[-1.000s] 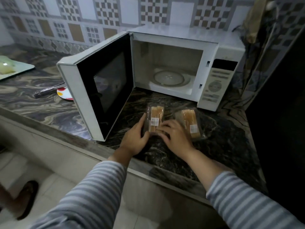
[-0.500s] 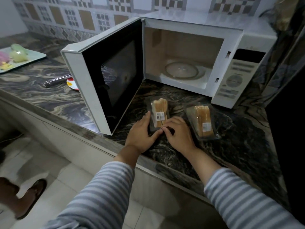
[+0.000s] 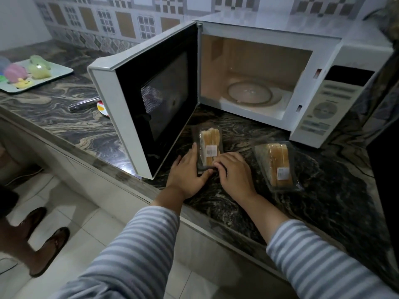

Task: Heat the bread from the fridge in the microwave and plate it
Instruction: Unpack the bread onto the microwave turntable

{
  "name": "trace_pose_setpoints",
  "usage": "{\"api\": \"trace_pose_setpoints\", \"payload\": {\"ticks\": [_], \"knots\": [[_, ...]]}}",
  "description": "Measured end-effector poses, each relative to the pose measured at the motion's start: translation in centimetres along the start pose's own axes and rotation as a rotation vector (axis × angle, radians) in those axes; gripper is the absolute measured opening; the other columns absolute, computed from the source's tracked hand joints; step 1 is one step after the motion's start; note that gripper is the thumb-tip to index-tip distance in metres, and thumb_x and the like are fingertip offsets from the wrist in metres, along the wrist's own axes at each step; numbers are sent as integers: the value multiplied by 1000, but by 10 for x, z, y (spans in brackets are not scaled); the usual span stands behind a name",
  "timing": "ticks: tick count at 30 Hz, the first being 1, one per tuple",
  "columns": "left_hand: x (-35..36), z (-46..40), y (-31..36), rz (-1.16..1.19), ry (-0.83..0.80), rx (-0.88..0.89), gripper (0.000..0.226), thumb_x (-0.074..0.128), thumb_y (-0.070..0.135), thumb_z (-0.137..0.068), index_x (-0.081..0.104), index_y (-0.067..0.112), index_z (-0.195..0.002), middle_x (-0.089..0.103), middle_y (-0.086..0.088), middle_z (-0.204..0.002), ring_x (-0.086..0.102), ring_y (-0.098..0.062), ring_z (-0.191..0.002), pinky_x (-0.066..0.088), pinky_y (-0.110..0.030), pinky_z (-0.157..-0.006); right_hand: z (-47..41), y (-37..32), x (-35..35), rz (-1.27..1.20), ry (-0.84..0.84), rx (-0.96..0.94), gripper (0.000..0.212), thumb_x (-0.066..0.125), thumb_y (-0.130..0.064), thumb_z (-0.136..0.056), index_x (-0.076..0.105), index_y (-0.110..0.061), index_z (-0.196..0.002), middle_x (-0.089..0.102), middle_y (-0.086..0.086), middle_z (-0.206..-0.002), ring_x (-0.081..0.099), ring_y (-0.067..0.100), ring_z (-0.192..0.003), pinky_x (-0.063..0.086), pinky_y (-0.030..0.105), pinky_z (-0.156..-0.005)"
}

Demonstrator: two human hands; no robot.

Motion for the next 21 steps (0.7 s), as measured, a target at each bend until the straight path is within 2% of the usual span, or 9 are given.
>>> {"api": "trace_pose_setpoints", "payload": {"ticks": [2, 6, 10, 13, 15, 18, 21], "knots": [[-1, 0, 1, 13, 8, -9, 93, 51, 53, -90, -6, 15, -153, 20, -3, -159, 24, -17, -144, 9, -35, -119, 0, -1, 0, 4, 3, -5, 15, 51, -14, -91, 66, -14, -91, 66, -3, -94, 53, 20, -94, 46, 29, -79], [-1, 1, -1, 25, 2, -22, 97, 49, 57, -89, -8, 12, -153, 18, -4, -160, 25, -17, -144, 9, -35, -120, 1, -4, 1, -11, 26, -23, 16, 50, -18, -93, 65, -13, -95, 62, -1, -100, 49, 17, -96, 47, 28, -77], [-2, 0, -1, 88, -21, -23, 107, 37, 78, -78, -4, 16, -153, 24, -3, -158, 26, -14, -143, 12, -36, -119, -5, -4, -10, -103, 152, 3, 27, 45, -26, -94, 66, -12, -105, 52, 7, -114, 48, 16, -106, 40, 20, -85], [-4, -6, -3, 159, -9, -50, 113, 27, 87, -68, -4, 19, -153, 33, -4, -154, 32, -16, -140, 20, -41, -117, -15, -6, -14, -276, 222, 82, 25, 56, -23, -92, 60, -17, -116, 44, 5, -126, 46, 10, -114, 40, 13, -91], [-4, -12, -4, 208, -10, -65, 114, 31, 88, -67, -5, 22, -153, 35, -5, -153, 34, -19, -139, 25, -44, -115, -24, -8, -14, -470, 246, 183, 39, 63, -21, -89, 49, -21, -126, 44, -1, -124, 55, 7, -106, 49, 15, -83], [-8, -26, -4, 288, 28, -79, 109, 43, 83, -71, -3, 26, -153, 28, -6, -156, 29, -21, -141, 26, -44, -115, -41, -10, -20, -661, 286, 347, 51, 69, -27, -84, 38, -26, -124, 50, -2, -114, 61, 12, -100, 51, 14, -75], [-20, -40, -1, 362, 107, -12, 106, 48, 72, -79, -13, 25, -152, 10, -1, -161, 15, -14, -146, 18, -34, -118, -59, -11, -29, -764, 333, 349, 40, 63, -23, -90, 37, -23, -120, 56, 3, -111, 61, 10, -101, 49, 17, -80]]}}
Point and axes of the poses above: each hand's wrist, its own z-axis away from the middle knuckle, its own x-axis out of the palm, y = z × x, the point moved 5 cm from there along -z, towards the middle knuckle
